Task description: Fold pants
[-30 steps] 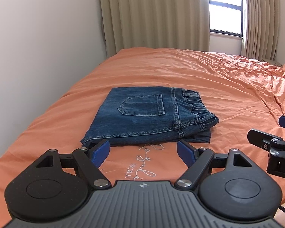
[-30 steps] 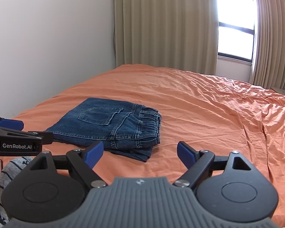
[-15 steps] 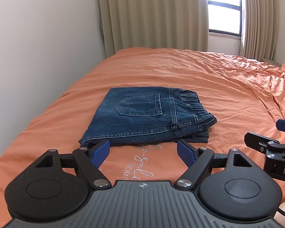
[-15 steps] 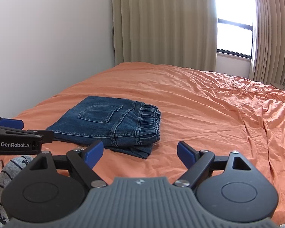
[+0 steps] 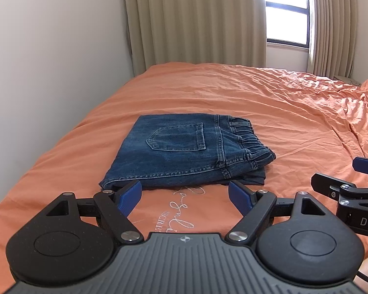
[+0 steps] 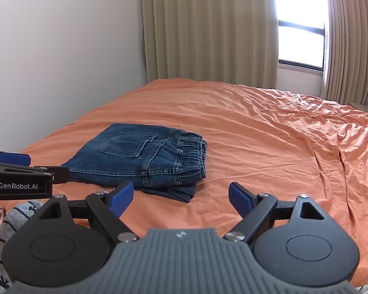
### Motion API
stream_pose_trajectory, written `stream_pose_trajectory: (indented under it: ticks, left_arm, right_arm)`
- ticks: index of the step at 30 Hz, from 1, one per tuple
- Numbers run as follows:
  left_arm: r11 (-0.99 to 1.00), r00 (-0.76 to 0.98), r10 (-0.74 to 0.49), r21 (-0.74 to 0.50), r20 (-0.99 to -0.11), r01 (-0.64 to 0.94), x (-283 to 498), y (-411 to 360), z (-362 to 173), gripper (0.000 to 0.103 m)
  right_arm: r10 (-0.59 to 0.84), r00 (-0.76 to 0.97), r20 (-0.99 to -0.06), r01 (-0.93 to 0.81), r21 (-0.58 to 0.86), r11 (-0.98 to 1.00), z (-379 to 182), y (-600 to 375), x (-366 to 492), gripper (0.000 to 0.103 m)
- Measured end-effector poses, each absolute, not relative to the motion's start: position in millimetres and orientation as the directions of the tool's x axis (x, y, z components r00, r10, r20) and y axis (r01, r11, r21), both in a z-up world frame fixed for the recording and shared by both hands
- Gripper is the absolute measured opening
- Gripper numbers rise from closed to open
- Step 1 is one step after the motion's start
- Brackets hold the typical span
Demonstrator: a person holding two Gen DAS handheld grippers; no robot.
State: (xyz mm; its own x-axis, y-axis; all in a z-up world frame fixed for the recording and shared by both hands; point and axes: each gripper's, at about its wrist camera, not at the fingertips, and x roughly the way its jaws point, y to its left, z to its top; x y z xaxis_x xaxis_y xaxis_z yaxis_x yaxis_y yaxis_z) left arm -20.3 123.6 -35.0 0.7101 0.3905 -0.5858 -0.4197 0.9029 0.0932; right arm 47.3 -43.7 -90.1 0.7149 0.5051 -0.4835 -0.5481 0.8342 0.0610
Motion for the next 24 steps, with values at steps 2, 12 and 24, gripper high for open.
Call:
stream_pose_trajectory:
  ticks: [2,12,24]
  left_arm:
    - [0.904,0.71,0.389,0.096,-0.587,-0.417,-20.2,123.3,-34.4,0.094]
    - [0.905,0.709,0.389,0.099,-0.588,-0.414,-19.0,122.1,-33.8,0.094]
    - [0.907,0.715,0.386,0.101,-0.583,-0.409,-18.4,121.7,-33.0,0.094]
  right_arm:
    - [0.506,0.715,-0.483,-0.548,0.063,0.834,-90.1,-44.1,47.3,0.081]
    - [0.507,0.715,-0.482,-0.545,0.07,0.835,-89.3,-45.8,46.8,0.081]
    - [0.508,0.714,-0.482,-0.546,0.071,0.835,-89.6,-45.5,47.2,0.081]
